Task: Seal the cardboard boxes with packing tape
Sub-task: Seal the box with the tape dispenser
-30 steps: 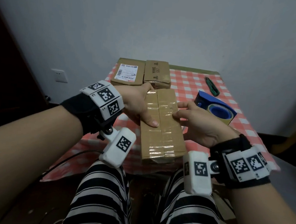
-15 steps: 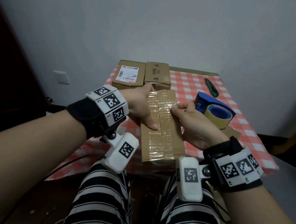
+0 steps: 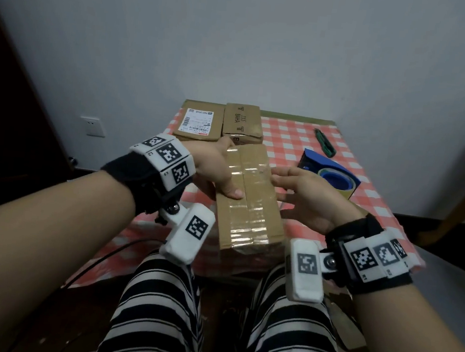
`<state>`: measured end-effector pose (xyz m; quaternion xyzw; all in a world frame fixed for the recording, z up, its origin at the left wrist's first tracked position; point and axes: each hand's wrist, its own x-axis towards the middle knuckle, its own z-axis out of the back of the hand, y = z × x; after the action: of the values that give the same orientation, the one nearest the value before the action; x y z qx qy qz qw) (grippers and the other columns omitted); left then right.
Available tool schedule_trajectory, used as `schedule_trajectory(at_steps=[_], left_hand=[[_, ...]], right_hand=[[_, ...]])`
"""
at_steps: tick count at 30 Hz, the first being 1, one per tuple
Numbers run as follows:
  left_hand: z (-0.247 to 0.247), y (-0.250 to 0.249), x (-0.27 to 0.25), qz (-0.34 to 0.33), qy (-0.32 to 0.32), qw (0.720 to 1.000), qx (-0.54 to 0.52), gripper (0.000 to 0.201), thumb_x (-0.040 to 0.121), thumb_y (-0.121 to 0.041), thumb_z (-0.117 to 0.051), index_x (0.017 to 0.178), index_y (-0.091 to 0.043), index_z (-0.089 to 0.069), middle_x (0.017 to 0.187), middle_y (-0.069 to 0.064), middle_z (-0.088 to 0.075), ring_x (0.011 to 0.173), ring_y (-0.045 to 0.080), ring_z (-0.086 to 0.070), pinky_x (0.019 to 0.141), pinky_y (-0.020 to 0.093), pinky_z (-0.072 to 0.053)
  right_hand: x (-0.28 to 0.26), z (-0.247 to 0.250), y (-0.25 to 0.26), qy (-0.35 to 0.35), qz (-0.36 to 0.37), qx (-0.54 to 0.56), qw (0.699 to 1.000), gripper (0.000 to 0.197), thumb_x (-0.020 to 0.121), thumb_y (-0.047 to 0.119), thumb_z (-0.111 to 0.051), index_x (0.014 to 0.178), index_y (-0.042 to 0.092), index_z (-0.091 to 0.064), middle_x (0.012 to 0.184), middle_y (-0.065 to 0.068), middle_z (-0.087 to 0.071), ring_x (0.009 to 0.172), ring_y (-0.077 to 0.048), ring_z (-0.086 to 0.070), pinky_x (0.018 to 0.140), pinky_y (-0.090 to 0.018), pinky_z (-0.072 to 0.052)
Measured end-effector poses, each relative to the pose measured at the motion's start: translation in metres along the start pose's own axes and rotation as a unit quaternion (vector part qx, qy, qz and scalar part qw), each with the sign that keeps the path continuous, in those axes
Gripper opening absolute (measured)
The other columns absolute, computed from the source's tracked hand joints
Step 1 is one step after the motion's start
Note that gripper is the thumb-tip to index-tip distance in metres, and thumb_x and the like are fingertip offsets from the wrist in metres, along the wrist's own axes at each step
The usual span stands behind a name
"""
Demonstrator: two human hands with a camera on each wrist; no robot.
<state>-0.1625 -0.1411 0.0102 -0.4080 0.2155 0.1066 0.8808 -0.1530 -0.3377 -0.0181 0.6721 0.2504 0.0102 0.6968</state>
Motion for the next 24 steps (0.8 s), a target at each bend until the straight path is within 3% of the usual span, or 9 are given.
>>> schedule_trajectory(at_steps=[3, 5, 7, 9, 13, 15, 18, 22, 24], left_hand=[[0.01, 0.004, 0.006, 0.031, -0.014, 0.997, -0.063, 0.077, 0.057, -0.029, -0.088, 0.121, -0.004, -0.054, 0.111, 0.019, -0.067, 0.094, 0.033, -0.07, 0.084, 0.043, -0.058], [0.018, 0.008, 0.013, 0.042, -0.123, 0.988, -0.089, 0.06, 0.075, -0.04, -0.078, 0.118, -0.005, -0.055, 0.111, 0.018, -0.065, 0.087, 0.03, -0.071, 0.081, 0.041, -0.059], [0.026, 0.009, 0.019, 0.045, -0.2, 0.978, -0.042, 0.078, 0.072, -0.062, -0.071, 0.132, -0.017, -0.047, 0.133, 0.013, -0.054, 0.105, 0.029, -0.064, 0.081, 0.045, -0.058], [0.026, 0.005, 0.013, 0.028, -0.222, 0.968, 0.115, 0.098, 0.067, -0.077, -0.061, 0.147, -0.03, -0.03, 0.155, 0.01, -0.024, 0.135, 0.034, -0.037, 0.106, 0.049, -0.041], [0.007, -0.019, -0.009, -0.063, -0.031, 0.953, 0.293, 0.113, 0.042, -0.076, -0.067, 0.144, -0.051, -0.027, 0.159, -0.009, -0.012, 0.144, 0.025, -0.021, 0.117, 0.05, -0.02], [0.001, -0.022, -0.003, -0.065, 0.046, 0.949, 0.305, 0.104, 0.042, -0.069, -0.071, 0.138, -0.055, -0.035, 0.149, -0.01, -0.034, 0.134, 0.021, -0.037, 0.112, 0.05, -0.028], [-0.002, -0.024, 0.009, -0.076, 0.017, 0.952, 0.297, 0.062, 0.069, -0.068, -0.063, 0.126, -0.043, -0.058, 0.123, -0.015, -0.058, 0.11, 0.013, -0.054, 0.103, 0.041, -0.041], [-0.003, -0.025, 0.021, -0.093, -0.046, 0.955, 0.278, 0.051, 0.083, -0.063, -0.055, 0.122, -0.031, -0.065, 0.116, -0.013, -0.056, 0.104, 0.011, -0.05, 0.091, 0.029, -0.037], [-0.004, -0.029, 0.025, -0.085, -0.056, 0.954, 0.281, 0.05, 0.086, -0.061, -0.053, 0.121, -0.028, -0.066, 0.119, -0.01, -0.057, 0.105, 0.012, -0.05, 0.089, 0.028, -0.036]], right_hand=[[0.008, 0.021, -0.007, -0.138, 0.03, 0.021, 0.99, 0.023, 0.096, 0.003, -0.05, 0.111, 0.015, -0.062, 0.115, -0.012, -0.064, 0.104, -0.023, -0.063, 0.077, -0.037, -0.058], [0.015, 0.035, -0.011, -0.199, 0.034, 0.055, 0.978, 0.022, 0.095, 0.001, -0.047, 0.1, 0.017, -0.062, 0.092, -0.007, -0.063, 0.085, -0.019, -0.063, 0.082, -0.038, -0.056], [0.021, 0.047, -0.014, -0.241, 0.022, 0.077, 0.967, 0.021, 0.092, -0.001, -0.043, 0.095, 0.01, -0.06, 0.073, -0.003, -0.052, 0.067, -0.017, -0.051, 0.071, -0.036, -0.051], [0.029, 0.057, -0.017, -0.27, 0.003, 0.075, 0.96, 0.021, 0.089, -0.004, -0.04, 0.099, -0.001, -0.058, 0.071, -0.006, -0.045, 0.06, -0.018, -0.043, 0.056, -0.029, -0.041], [0.047, 0.071, -0.024, -0.279, -0.004, 0.079, 0.957, 0.05, 0.09, -0.008, -0.039, 0.132, 0.016, -0.051, 0.102, -0.01, -0.049, 0.059, -0.015, -0.04, 0.035, -0.021, -0.038], [0.054, 0.076, -0.026, -0.268, -0.006, 0.067, 0.961, 0.055, 0.092, -0.006, -0.042, 0.141, 0.019, -0.045, 0.117, -0.014, -0.05, 0.073, -0.022, -0.051, 0.054, -0.031, -0.053], [0.058, 0.081, -0.029, -0.24, -0.027, -0.009, 0.97, 0.052, 0.097, 0.006, -0.05, 0.147, 0.017, -0.039, 0.113, -0.013, -0.052, 0.095, -0.031, -0.055, 0.093, -0.047, -0.051], [0.066, 0.097, -0.03, -0.292, 0.0, -0.086, 0.952, 0.047, 0.09, 0.001, -0.056, 0.135, 0.014, -0.054, 0.116, -0.014, -0.057, 0.086, -0.027, -0.06, 0.078, -0.039, -0.054], [0.074, 0.113, -0.026, -0.381, 0.009, -0.114, 0.917, 0.045, 0.08, 0.004, -0.056, 0.122, 0.02, -0.061, 0.132, -0.015, -0.049, 0.106, -0.031, -0.059, 0.092, -0.04, -0.052]])
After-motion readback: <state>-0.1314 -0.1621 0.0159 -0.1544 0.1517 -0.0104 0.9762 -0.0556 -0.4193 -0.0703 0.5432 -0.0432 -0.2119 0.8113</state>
